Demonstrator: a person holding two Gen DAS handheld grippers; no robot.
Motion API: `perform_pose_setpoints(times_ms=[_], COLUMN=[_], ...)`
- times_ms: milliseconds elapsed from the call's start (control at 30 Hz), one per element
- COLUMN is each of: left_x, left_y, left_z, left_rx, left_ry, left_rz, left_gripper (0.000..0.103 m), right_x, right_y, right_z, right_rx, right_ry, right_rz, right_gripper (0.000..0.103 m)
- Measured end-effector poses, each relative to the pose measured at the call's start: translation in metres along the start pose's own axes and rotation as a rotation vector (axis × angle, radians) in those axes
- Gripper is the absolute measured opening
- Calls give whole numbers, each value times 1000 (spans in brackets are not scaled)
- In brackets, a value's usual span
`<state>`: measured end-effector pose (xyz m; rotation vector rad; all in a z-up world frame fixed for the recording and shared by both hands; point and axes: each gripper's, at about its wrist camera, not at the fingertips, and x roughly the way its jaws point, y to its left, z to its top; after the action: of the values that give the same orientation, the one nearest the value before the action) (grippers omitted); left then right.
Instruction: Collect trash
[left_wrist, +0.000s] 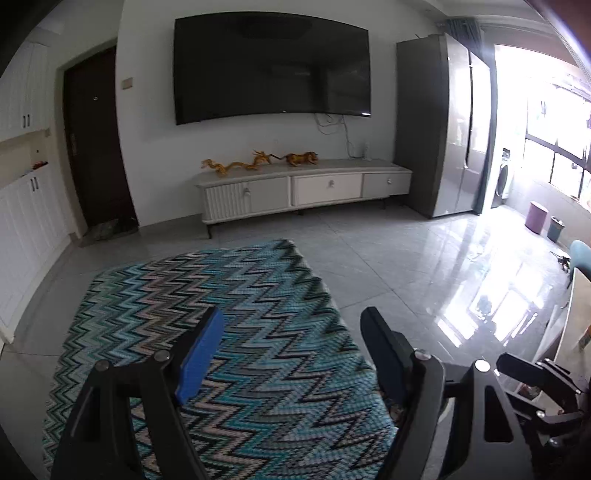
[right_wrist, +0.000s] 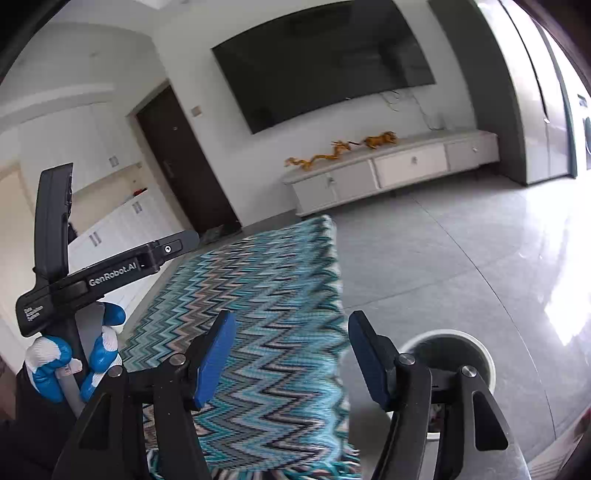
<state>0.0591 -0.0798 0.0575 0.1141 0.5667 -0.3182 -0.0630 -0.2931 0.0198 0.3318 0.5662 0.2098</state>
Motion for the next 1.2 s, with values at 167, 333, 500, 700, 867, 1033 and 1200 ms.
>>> perform_pose_setpoints(times_ms=[167,333,500,700,867,1033,1200], left_x=[-44,-70,-73,-53,-34,-16,-7], left_y=[43,57,55,37,25,16,6], left_z=[-19,-41,-53,-59,-64,-69,-76], left_rx=[-4,-17,-26,14,42,68,90], left_ry=[-62,-99,-97,-75,-58,-30,-28], left_rz=[131,201,214,209,196,196,181], left_gripper=[76,84,87,91,96,97,97], right_x=[8,16,24,38,47,54,59], right_y=[48,70,77,67,46,26,10], right_z=[1,-2,-11,-20,-25,-33,-39], right_rx=[-67,-90,-78,-53,-34,-14,25], right_ry=[-11,-29,-31,-13,-23,-34,-42], right_rz=[29,16,-14,-93,-209,-332,-410], right_gripper=[68,75,81,88,96,102,103])
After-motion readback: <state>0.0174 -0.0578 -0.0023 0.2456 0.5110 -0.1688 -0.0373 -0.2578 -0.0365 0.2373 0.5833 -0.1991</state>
